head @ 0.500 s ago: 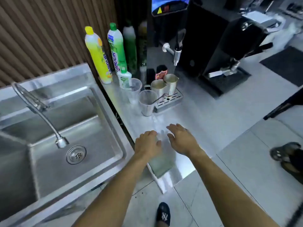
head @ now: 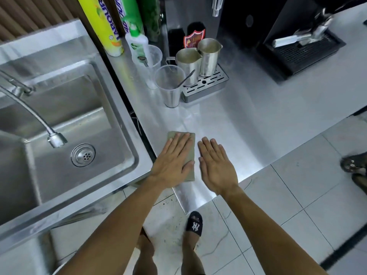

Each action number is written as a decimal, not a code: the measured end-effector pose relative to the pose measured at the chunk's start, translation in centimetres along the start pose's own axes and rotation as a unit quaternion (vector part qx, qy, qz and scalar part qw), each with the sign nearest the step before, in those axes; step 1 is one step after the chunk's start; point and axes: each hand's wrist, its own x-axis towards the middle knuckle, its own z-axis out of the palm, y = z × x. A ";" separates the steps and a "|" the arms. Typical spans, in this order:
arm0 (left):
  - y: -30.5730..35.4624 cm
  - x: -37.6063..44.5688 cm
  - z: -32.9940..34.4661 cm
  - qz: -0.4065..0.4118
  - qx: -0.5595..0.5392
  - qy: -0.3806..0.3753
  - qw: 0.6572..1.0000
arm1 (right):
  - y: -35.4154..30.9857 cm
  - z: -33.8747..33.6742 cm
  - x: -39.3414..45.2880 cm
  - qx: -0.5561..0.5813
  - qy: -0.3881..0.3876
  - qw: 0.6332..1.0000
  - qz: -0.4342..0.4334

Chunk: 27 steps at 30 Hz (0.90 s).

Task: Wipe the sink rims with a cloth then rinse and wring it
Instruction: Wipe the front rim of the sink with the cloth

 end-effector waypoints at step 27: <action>-0.8 -7.5 -6.4 -0.273 -0.155 0.241 0.918 | -1.1 0.3 0.0 -0.006 -0.030 0.998 0.046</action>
